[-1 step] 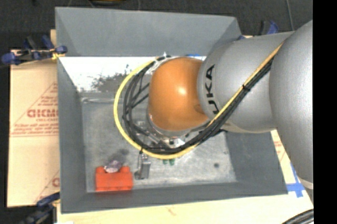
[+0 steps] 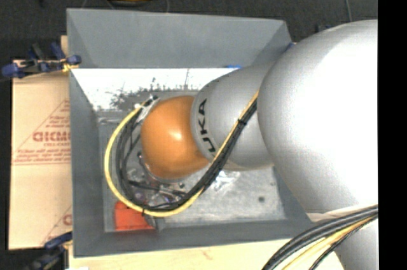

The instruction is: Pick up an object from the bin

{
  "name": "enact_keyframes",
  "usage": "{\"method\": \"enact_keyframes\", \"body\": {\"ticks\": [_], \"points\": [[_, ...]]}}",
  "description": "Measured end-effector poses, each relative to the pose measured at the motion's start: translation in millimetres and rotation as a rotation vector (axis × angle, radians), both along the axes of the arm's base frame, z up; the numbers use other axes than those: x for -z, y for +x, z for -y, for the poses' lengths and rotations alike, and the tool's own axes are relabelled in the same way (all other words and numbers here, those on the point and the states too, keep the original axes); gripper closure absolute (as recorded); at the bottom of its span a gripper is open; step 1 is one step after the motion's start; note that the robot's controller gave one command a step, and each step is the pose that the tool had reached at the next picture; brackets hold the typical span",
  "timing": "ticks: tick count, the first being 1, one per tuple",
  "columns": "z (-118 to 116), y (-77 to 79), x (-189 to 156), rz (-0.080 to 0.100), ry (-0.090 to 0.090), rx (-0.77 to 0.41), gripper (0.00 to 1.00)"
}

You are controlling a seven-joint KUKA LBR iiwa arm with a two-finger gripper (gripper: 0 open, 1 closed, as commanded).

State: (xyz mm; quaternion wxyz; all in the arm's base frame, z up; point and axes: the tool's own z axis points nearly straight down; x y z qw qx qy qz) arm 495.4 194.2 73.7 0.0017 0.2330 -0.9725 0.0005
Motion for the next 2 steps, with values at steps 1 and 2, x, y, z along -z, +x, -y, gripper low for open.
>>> {"method": "enact_keyframes", "body": {"ticks": [1,2], "points": [[-1,5.0,-3,0.020,0.010,0.007,1.00],[51,13.9,-102,0.014,0.002,0.012,1.00]]}}
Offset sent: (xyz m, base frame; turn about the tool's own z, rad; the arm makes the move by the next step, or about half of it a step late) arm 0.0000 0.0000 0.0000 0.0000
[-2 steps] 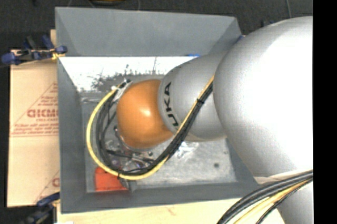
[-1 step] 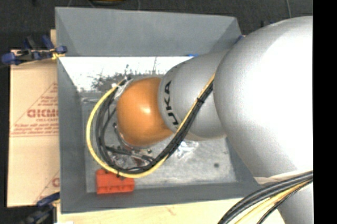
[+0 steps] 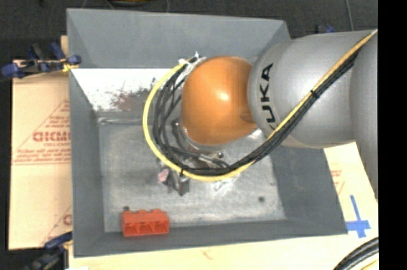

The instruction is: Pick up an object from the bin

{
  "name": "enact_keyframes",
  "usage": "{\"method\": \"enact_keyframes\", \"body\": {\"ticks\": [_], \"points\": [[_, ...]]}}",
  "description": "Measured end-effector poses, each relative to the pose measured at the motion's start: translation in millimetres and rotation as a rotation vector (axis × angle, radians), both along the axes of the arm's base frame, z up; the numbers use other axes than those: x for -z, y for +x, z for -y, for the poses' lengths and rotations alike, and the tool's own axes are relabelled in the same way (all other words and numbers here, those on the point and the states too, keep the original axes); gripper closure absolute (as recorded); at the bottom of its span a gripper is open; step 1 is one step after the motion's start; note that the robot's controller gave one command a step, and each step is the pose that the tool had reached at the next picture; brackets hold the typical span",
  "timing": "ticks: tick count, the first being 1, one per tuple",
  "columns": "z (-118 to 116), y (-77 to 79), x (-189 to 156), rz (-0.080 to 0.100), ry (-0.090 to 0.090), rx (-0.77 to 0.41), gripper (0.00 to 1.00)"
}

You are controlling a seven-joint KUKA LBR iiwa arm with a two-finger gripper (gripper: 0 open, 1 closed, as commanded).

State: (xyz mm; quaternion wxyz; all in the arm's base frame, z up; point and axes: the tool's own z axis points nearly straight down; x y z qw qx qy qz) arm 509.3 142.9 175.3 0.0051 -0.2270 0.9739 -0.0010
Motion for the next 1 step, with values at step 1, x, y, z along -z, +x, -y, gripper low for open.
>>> {"method": "enact_keyframes", "body": {"ticks": [1], "points": [[4.1,-0.2,-100.9,0.002,0.002,-0.017,1.00]]}}
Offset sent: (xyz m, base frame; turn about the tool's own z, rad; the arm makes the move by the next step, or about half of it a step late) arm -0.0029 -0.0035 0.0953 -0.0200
